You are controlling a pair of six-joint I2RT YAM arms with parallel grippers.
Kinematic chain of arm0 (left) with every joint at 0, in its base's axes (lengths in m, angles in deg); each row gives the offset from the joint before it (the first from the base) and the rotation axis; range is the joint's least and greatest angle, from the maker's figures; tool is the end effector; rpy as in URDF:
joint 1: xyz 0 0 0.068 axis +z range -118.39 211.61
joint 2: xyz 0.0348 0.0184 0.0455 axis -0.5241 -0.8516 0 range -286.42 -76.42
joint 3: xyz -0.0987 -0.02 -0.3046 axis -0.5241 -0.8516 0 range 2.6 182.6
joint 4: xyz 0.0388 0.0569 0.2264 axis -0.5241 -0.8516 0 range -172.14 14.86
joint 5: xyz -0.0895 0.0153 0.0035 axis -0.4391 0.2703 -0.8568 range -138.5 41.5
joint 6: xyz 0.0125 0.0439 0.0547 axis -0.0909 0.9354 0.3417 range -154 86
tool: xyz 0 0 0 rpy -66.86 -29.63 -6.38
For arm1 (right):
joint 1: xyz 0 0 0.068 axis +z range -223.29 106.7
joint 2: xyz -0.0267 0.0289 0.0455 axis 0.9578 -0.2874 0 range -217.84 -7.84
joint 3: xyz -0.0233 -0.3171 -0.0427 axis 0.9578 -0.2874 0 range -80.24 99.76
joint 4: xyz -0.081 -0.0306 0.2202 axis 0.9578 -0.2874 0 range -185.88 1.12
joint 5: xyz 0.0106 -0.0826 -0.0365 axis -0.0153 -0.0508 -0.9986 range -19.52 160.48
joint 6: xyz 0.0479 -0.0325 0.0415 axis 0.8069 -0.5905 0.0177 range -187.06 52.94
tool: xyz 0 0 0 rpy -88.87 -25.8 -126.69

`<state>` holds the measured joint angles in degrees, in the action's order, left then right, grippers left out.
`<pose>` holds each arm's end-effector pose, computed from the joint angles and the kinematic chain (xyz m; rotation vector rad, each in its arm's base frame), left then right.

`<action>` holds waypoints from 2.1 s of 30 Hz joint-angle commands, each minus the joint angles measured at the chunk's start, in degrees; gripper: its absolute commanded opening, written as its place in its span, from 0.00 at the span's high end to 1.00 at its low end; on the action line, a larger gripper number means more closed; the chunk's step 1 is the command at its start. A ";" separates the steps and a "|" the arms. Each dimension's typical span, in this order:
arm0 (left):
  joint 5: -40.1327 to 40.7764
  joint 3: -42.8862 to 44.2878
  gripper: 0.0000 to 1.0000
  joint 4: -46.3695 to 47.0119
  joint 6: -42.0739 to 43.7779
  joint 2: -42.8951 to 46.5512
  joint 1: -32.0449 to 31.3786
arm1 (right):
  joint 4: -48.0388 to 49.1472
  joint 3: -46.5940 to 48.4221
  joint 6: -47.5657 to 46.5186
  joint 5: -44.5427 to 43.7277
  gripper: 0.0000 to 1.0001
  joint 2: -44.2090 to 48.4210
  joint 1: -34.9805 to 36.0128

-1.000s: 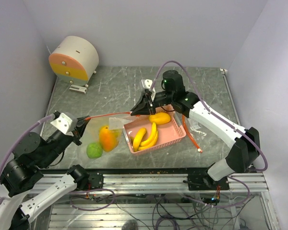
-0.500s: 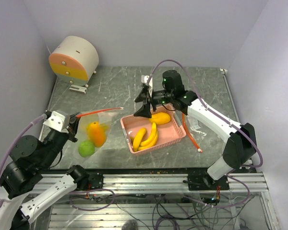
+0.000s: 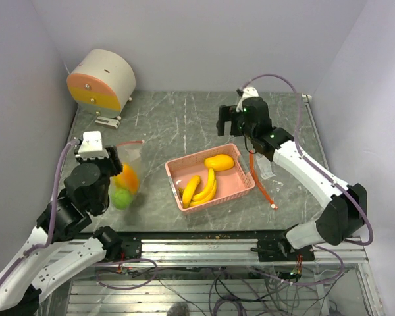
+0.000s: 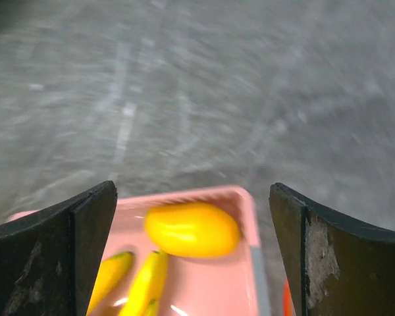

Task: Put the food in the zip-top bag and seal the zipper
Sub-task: Place the zipper food storage bag at the center of the board, then pick up the zipper food storage bag at the center of the board.

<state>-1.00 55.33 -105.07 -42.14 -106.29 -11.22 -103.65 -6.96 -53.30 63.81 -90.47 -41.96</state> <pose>0.0579 0.0054 0.3956 -0.1127 1.6503 0.0263 0.2817 0.1635 0.3939 -0.2319 1.9967 0.3909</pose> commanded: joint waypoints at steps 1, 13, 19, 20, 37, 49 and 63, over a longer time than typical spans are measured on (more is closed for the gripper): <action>4.82 -0.11 0.18 3.18 -6.51 -2.48 0.20 | -11.24 -4.27 12.16 -20.97 0.00 0.44 -2.70; -8.52 -1.21 0.04 5.15 -3.81 2.20 0.20 | -8.72 -13.68 17.60 -22.71 0.04 -5.00 -10.36; -8.95 -2.06 0.05 3.78 -4.14 3.01 0.25 | -5.85 -15.59 18.07 -19.55 0.15 -10.99 -11.55; -9.07 -1.89 0.05 3.36 -4.20 2.67 0.21 | -5.70 -15.59 18.08 -19.38 0.20 -11.72 -11.60; -11.11 -2.15 0.01 4.56 -4.85 0.89 0.25 | -11.87 -18.09 18.25 -22.39 0.03 0.46 -13.51; -16.43 -3.54 0.00 7.67 -2.94 2.70 0.21 | -26.58 -18.02 26.77 -29.49 0.04 8.23 -13.22; -21.11 -4.73 0.01 9.24 -1.92 0.89 0.28 | -19.75 -29.47 29.84 -26.56 0.15 6.21 -20.42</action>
<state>-20.27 51.44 -98.73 -44.96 -105.26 -11.22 -127.76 -33.28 -24.43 36.18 -82.93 -60.26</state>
